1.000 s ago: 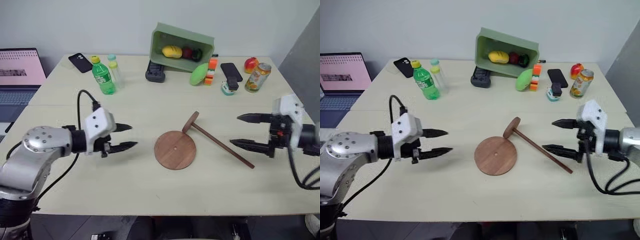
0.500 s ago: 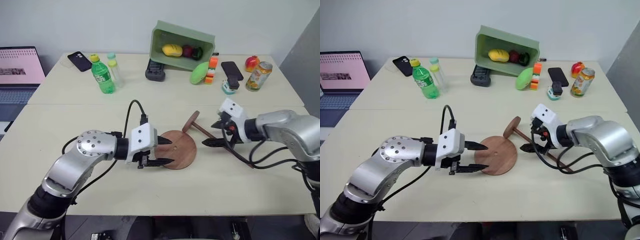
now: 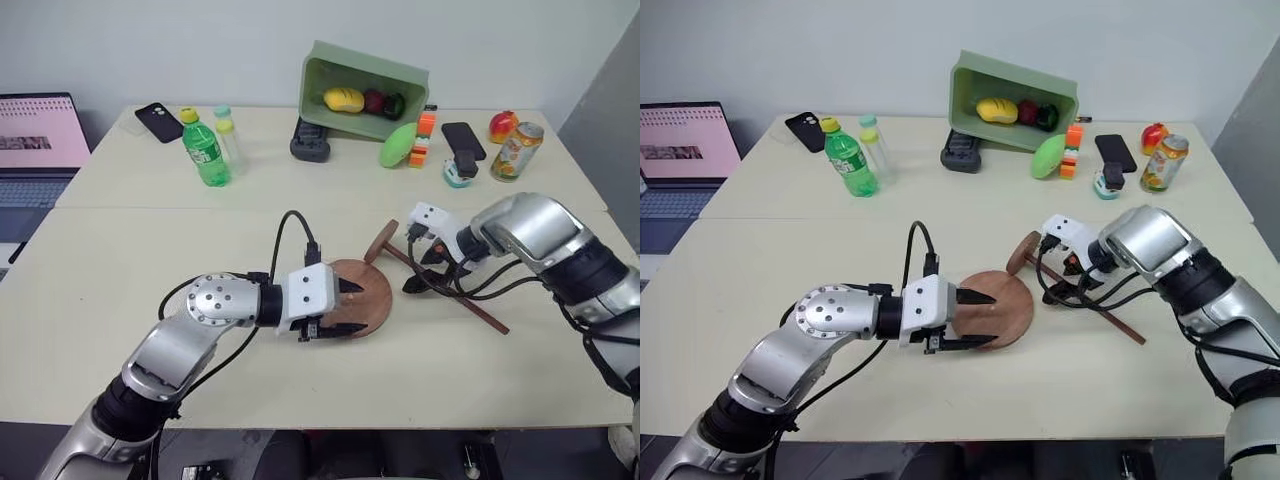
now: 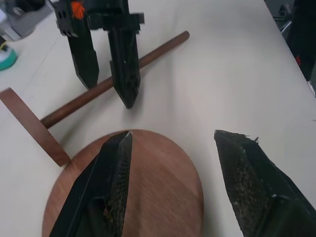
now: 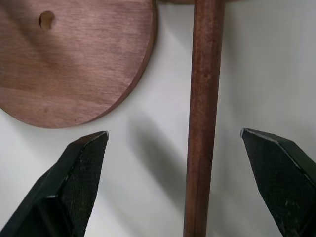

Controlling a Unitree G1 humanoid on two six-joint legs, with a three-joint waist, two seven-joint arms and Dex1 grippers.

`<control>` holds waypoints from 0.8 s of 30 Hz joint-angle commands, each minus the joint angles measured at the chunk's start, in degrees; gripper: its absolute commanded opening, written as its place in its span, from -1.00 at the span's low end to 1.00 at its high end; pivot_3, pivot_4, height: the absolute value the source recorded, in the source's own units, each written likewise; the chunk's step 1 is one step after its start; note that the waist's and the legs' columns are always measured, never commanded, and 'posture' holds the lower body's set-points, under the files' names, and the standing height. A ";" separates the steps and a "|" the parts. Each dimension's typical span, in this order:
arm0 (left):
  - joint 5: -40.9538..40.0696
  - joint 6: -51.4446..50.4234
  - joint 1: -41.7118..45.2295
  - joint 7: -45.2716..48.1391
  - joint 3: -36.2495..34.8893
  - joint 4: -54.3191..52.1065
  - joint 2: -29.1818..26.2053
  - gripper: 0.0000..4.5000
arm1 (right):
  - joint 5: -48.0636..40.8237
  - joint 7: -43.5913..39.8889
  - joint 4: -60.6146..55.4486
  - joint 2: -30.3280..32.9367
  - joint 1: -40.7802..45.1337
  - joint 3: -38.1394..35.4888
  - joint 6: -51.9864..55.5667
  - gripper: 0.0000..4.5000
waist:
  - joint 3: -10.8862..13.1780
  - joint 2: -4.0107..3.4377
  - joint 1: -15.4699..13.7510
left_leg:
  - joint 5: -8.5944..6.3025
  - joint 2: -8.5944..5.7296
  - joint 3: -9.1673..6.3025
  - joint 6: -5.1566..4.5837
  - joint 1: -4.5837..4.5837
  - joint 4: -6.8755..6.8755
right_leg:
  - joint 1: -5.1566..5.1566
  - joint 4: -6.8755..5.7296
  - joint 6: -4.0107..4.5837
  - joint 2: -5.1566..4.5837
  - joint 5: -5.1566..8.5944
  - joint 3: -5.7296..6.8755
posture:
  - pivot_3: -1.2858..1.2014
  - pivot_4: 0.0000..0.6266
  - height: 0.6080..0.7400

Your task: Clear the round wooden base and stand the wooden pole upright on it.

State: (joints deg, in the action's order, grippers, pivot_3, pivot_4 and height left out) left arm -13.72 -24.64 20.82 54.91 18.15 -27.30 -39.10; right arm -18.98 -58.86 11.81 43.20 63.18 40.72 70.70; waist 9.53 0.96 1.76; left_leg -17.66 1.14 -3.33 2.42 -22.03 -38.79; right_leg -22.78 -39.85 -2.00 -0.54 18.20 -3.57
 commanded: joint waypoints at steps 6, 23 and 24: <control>2.05 1.49 -1.88 -2.09 -0.23 -1.96 1.11 0.24 | 6.70 -9.24 10.46 -3.16 5.05 5.14 -4.97 0.81 | -0.01 -0.01 0.06 | 0.02 -0.15 0.02 0.00 -0.40 -0.09 | -0.48 -0.20 0.00 -0.26 0.00 -0.01 | 0.03 -0.52 1.00; 1.93 2.52 -1.82 -1.36 -0.17 -0.75 3.19 0.24 | 11.92 -13.63 15.01 -6.54 5.42 3.36 -4.78 -0.88 | -0.01 -0.02 0.08 | 0.02 -0.29 -0.12 0.00 -0.50 -0.12 | -0.49 -0.19 0.00 -0.43 0.00 0.14 | 0.03 -0.52 1.00; 1.89 2.66 -1.87 -1.22 -0.32 -0.64 3.05 0.24 | 11.87 -13.61 15.03 -6.59 5.51 3.05 -4.53 -0.88 | -0.01 -0.02 0.07 | 0.02 -0.30 -0.12 0.00 -0.50 -0.13 | -0.49 -0.19 0.00 -0.43 0.00 0.14 | 0.03 -0.52 1.00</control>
State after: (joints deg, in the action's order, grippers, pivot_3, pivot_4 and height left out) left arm -11.89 -23.28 18.42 53.32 18.18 -27.24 -36.04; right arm -7.46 -71.67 26.86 36.82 67.60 45.77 65.67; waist 9.52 0.94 1.83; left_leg -17.63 0.85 -3.45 2.42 -22.54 -38.92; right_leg -23.27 -40.04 -2.00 -0.98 18.20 -3.43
